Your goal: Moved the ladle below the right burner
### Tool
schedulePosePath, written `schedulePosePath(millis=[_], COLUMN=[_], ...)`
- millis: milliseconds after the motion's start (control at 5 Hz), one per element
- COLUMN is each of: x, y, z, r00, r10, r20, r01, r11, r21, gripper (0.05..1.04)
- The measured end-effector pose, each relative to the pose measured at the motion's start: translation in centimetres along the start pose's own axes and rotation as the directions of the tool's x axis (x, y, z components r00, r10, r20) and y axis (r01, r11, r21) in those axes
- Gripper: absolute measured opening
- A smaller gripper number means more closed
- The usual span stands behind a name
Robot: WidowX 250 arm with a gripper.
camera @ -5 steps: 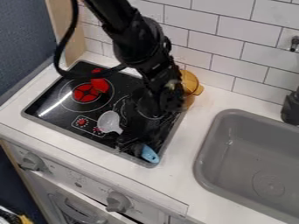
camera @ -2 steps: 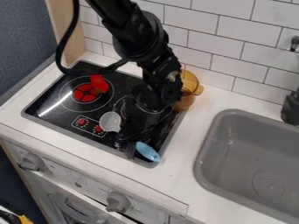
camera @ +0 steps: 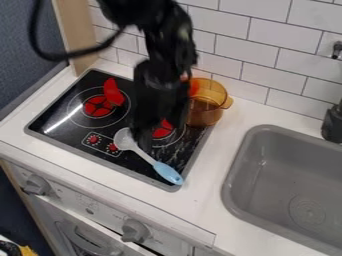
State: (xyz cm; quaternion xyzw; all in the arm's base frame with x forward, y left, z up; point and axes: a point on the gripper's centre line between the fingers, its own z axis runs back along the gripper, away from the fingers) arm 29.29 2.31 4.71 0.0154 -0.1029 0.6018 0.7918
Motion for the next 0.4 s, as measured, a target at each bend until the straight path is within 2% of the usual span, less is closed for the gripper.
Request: schedulePosePath(millis=[200,400], x=[1.42,1.49], y=[-0.33,-0.27], z=[2.02,2.01], r00=[0.997,0.997], r10=[0.074,0.070], r20=[-0.031,-0.031], r01=[-0.074,-0.071], r11=[0.997,0.997], r21=[-0.010,-0.008], gripper=[1.007,1.007])
